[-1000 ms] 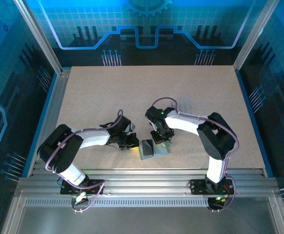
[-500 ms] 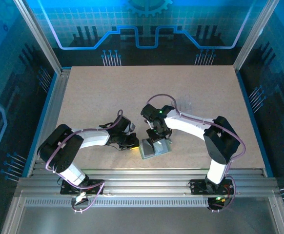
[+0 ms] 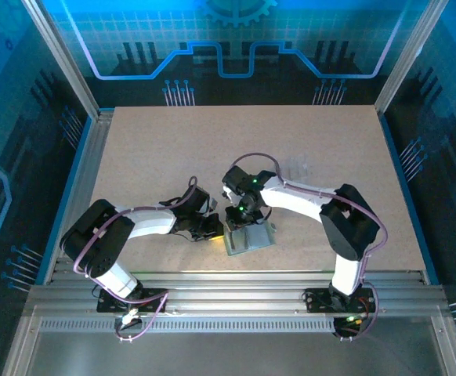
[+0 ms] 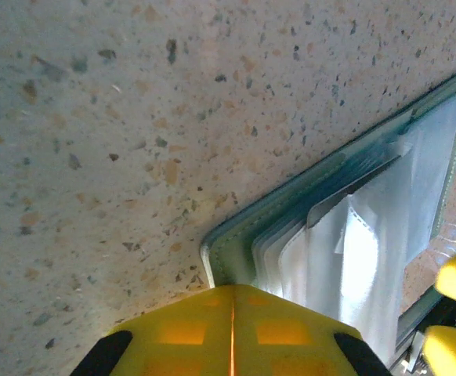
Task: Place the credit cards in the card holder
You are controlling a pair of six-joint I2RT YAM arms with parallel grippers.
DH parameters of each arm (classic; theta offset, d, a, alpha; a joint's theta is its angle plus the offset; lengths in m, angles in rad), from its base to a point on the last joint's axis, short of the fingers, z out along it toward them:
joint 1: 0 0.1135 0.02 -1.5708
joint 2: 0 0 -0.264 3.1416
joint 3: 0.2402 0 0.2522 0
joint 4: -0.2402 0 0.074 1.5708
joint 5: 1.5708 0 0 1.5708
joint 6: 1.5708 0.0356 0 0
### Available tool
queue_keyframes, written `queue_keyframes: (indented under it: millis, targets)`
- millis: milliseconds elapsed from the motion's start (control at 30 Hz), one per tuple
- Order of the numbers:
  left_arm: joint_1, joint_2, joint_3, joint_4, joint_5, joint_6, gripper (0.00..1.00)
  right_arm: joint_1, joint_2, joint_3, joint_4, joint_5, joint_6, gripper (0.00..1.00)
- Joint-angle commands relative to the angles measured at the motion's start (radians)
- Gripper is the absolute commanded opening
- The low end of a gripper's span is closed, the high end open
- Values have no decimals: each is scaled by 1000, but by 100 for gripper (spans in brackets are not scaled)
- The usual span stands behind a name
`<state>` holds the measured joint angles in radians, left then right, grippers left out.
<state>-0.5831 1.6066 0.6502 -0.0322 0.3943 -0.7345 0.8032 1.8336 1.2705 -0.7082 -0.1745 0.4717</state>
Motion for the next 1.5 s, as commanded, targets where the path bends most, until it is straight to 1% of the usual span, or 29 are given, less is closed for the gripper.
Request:
queue_keyframes:
  millis: [0, 67, 200, 233, 300, 333, 367, 400, 467, 533, 633, 700, 867, 933, 1000, 1067, 1100, 1133, 1200, 1300, 1367, 1467]
  targets:
    - [-4, 6, -35, -39, -52, -11, 11, 7, 13, -23, 94, -118, 34, 31]
    - [-3, -10, -37, -55, -60, -8, 13, 2, -27, -45, 133, -169, 36, 36]
    - [14, -45, -52, -72, -61, -9, 16, -19, -125, -69, 136, -202, 26, 45]
    - [21, -57, -59, -72, -56, -9, 17, -26, -148, -72, 118, -194, 20, 46]
    - [37, -82, -70, -74, -42, -11, 18, -39, -178, -75, 67, -132, 12, 47]
    - [45, -98, -74, -78, -36, -10, 18, -47, -184, -76, 32, -86, 8, 46]
    - [51, -117, -75, -86, -32, -5, 19, -53, -182, -81, 5, -53, 5, 42]
    - [52, -132, -74, -96, -33, 2, 20, -58, -178, -89, -4, -34, 0, 36]
    - [55, -162, -66, -117, -27, 20, 23, -60, -154, -106, -13, 3, 2, 21]
    - [54, -180, -55, -126, -13, 29, 28, -47, -117, -111, -10, 21, 5, 12]
    - [56, -196, -42, -132, -12, 32, 31, -26, -58, -118, 28, 17, 16, 11]
    - [54, -191, -31, -140, -16, 36, 33, -15, -23, -117, 64, -11, 24, 11]
    - [54, -159, -9, -150, -25, 50, 36, 11, 57, -86, 132, -66, 34, 18]
    - [55, -144, -5, -147, -22, 50, 36, 12, 64, -82, 148, -87, 35, 22]
    - [55, -140, -3, -147, -21, 52, 36, 9, 45, -80, 133, -69, 29, 26]
    - [55, -141, -3, -149, -24, 53, 37, -4, -2, -72, 96, -20, 17, 33]
    - [55, -143, -3, -153, -27, 53, 37, -14, -26, -60, 67, 14, 10, 39]
    - [54, -146, -1, -156, -30, 53, 38, -26, -43, -39, 33, 57, -1, 43]
    - [56, -152, -3, -159, -38, 53, 39, -59, -46, 22, -44, 156, -13, 49]
    - [60, -160, -5, -160, -41, 50, 40, -122, 6, 130, -125, 245, -31, 53]
    - [63, -169, -6, -165, -43, 50, 40, -146, 60, 205, -170, 322, -41, 55]
    - [67, -180, -6, -175, -48, 56, 40, -177, 153, 309, -200, 345, -68, 55]
